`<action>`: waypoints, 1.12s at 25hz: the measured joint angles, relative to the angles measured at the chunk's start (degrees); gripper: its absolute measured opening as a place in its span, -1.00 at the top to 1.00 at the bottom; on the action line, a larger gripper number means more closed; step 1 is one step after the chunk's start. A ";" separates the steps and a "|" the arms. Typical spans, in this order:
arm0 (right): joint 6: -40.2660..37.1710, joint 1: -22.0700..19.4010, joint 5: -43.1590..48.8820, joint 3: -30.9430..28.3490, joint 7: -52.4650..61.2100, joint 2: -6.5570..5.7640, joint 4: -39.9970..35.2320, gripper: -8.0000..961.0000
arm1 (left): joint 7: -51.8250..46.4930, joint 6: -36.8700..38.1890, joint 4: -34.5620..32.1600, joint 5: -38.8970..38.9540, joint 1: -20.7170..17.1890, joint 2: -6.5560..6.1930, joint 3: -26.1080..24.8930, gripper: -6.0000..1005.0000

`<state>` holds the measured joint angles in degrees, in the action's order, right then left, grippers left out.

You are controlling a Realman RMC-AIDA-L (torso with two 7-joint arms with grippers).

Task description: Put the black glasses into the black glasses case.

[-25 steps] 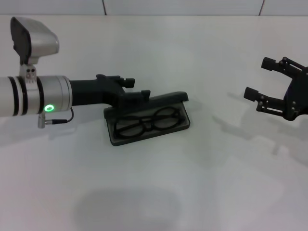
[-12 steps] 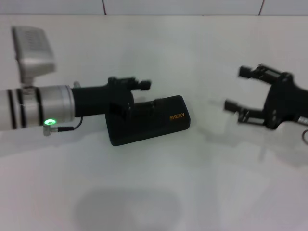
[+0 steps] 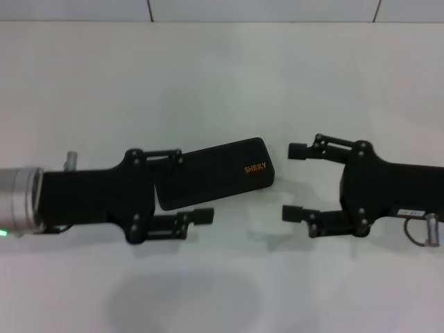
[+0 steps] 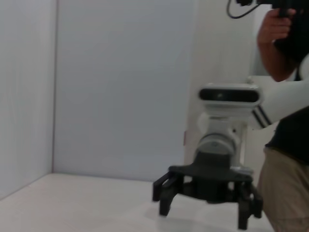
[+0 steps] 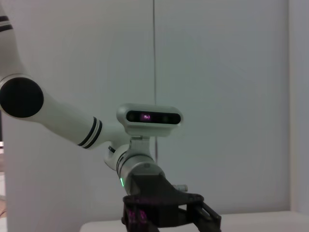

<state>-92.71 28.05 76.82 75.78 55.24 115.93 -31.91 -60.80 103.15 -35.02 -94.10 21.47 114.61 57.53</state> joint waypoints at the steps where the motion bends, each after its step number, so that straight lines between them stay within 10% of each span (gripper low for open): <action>1: 0.01 0.43 0.00 0.34 -0.38 0.03 0.64 -0.76 | 1.60 1.57 -0.29 -0.05 -1.26 0.13 -0.13 -0.41; 28: -0.10 -0.20 -0.84 2.53 -2.75 0.25 2.51 -0.76 | 1.27 4.92 0.20 -1.49 -3.23 0.05 0.11 -0.65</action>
<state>-92.81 27.86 75.98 78.31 52.50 116.18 -29.40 -59.53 108.06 -34.82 -95.60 18.24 114.66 57.64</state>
